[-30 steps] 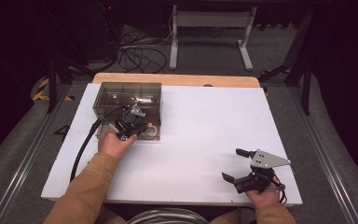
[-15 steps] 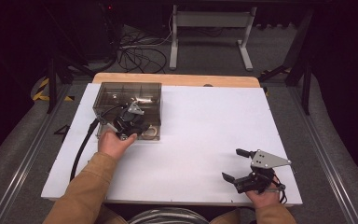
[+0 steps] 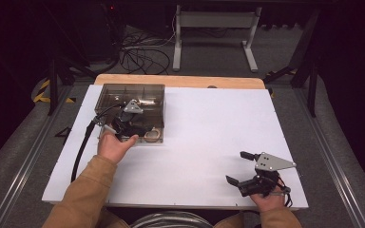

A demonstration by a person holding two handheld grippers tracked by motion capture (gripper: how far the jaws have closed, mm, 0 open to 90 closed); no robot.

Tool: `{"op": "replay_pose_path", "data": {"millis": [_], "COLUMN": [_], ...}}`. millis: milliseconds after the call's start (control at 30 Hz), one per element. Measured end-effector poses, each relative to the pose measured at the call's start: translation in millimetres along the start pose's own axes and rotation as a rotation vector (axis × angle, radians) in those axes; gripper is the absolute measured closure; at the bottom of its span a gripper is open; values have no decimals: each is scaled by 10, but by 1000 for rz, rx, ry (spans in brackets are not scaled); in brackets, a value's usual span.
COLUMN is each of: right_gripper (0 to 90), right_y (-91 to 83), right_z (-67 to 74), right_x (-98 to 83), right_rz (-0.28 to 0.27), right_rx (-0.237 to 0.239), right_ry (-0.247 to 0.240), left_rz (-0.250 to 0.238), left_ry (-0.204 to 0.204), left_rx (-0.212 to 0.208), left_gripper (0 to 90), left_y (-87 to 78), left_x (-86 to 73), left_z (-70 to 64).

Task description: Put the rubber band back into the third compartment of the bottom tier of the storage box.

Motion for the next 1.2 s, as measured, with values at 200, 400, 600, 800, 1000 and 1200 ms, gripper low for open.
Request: {"op": "replay_pose_path", "data": {"millis": [200, 400, 600, 800, 1000, 1200], "right_gripper": [2, 3, 2, 2, 2, 2], "right_y": [0, -7, -5, -9, -7, -11], "right_z": [-2, -2, -3, 1, -3, 0], "right_x": [2, 1, 3, 4, 2, 5], "right_rz": [-2, -3, -3, -5, -3, -6], "right_rx": [-1, -2, -1, -1, -3, -1], "right_ry": [0, -1, -2, 1, -2, 1], "left_rz": [-7, -23, -37, -58, -93, -123], "left_ry": [6, -2, 6, -1, 4, 18], "left_rx": [4, 0, 1, -12, -16, -19], "left_gripper": [450, 400, 357, 326, 246, 222], "left_y": [-35, -75, -124, -192, -295, -433], "left_x": [23, 56, 85, 111, 151, 178], "left_z": [-15, -33, -51, -79, -132, -203]}}
Point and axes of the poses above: each handheld gripper's, and its own axes: y roughly forward along the jaws, x roughly out of its top, z roughly to its left, the point moved 9 cm from there along y, roughly forward along the jaws, and after that the axes turned 10 degrees about y, right-handed, at the moved point
